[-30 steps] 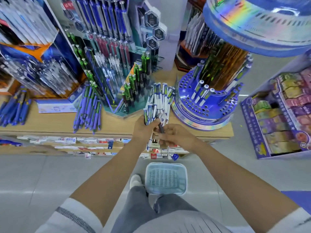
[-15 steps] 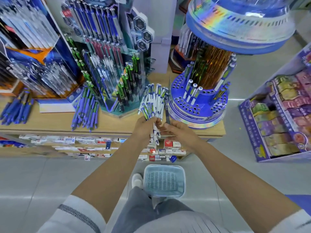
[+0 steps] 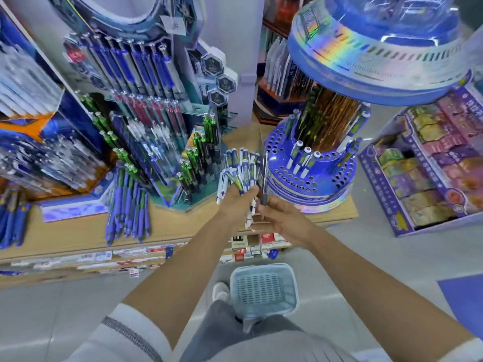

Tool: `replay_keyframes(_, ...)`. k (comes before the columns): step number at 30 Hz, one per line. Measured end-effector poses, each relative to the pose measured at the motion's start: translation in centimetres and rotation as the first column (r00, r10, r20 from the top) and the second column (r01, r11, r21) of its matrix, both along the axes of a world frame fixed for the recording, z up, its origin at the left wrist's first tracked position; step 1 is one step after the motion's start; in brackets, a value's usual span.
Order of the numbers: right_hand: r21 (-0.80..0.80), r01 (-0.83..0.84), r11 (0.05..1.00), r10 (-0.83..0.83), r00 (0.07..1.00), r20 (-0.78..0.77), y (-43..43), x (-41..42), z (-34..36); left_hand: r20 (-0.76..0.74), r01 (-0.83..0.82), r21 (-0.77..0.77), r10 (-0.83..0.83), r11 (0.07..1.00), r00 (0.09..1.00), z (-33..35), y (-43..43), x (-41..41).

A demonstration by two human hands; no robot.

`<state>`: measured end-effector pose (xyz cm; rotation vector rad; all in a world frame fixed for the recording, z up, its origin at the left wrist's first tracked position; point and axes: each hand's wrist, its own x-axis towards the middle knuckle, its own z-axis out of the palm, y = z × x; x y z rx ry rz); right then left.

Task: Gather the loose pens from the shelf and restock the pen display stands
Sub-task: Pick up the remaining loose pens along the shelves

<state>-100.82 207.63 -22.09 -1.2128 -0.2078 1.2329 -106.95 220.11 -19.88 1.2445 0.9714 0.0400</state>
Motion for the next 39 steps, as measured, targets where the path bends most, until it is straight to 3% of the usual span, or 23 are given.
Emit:
replay_keyframes(4, 0.017, 0.058, 0.998, -0.058, 0.998, -0.009, -0.8, -0.6, -0.8, 0.001, 0.043, -0.043, -0.043, 0.998, 0.999, -0.3, -0.7, 0.1)
replay_keyframes(13, 0.022, 0.065, 0.998, -0.066, 0.997, 0.036, 0.2, 0.5, 0.8, 0.006, -0.022, -0.093, 0.023, 0.995, 1.000, -0.4, 0.6, 0.4)
replay_keyframes(19, 0.019, 0.099, 0.995, -0.100, 0.993, 0.054, 2.2, 1.1, 0.8, -0.077, 0.051, 0.101, -0.044, 0.994, 0.996, 0.5, 2.0, 1.8)
replay_keyframes(26, 0.027, 0.137, 0.990, -0.137, 0.990, 0.031, 3.6, 1.5, 0.6, -0.233, 0.202, 0.359, -0.121, 0.911, 0.965, 0.7, 3.1, 2.0)
replay_keyframes(30, 0.037, 0.165, 0.986, -0.167, 0.985, 0.035, 4.0, 1.3, 0.5, -0.322, 0.251, 0.429, -0.112, 0.868, 0.940, 0.5, 3.1, 2.0)
replay_keyframes(34, 0.024, 0.210, 0.978, -0.211, 0.971, 0.115, 4.1, 1.3, 0.4, -0.321, 0.193, 0.357, -0.074, 0.914, 0.944, -0.2, 3.1, 1.7)
replay_keyframes(39, 0.000, 0.236, 0.972, -0.232, 0.957, 0.174, 4.0, 1.4, 0.3, -0.161, -0.060, 0.154, 0.085, 0.986, 0.983, -0.8, 2.6, 1.2)
